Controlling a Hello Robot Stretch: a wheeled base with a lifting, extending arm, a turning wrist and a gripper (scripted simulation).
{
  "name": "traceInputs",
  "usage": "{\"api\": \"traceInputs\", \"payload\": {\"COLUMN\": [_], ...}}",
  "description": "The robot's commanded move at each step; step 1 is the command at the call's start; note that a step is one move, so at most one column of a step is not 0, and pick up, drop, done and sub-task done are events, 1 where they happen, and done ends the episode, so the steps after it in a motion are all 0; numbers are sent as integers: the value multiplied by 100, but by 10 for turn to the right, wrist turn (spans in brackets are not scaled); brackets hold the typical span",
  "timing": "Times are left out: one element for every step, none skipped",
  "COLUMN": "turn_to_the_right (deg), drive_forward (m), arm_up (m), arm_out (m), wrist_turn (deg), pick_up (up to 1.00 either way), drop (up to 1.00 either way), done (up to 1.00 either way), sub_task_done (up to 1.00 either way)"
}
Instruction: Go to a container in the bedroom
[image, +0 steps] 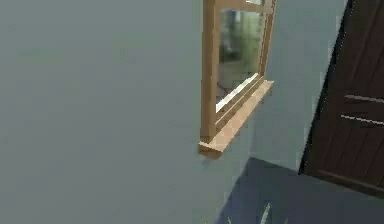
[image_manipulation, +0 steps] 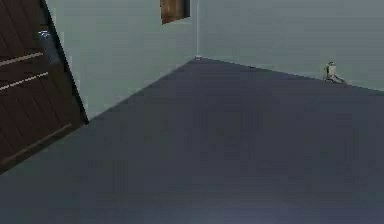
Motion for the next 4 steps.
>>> {"api": "traceInputs", "payload": {"turn_to_the_right": [450,450,420,0], "drive_forward": [0,0,0,100], "arm_up": [0,0,0,0], "arm_out": [0,0,0,0], "wrist_turn": [0,0,0,0], "pick_up": [0,0,0,0], "drop": [0,0,0,0], "done": [0,0,0,0], "sub_task_done": [0,0,0,0]}}
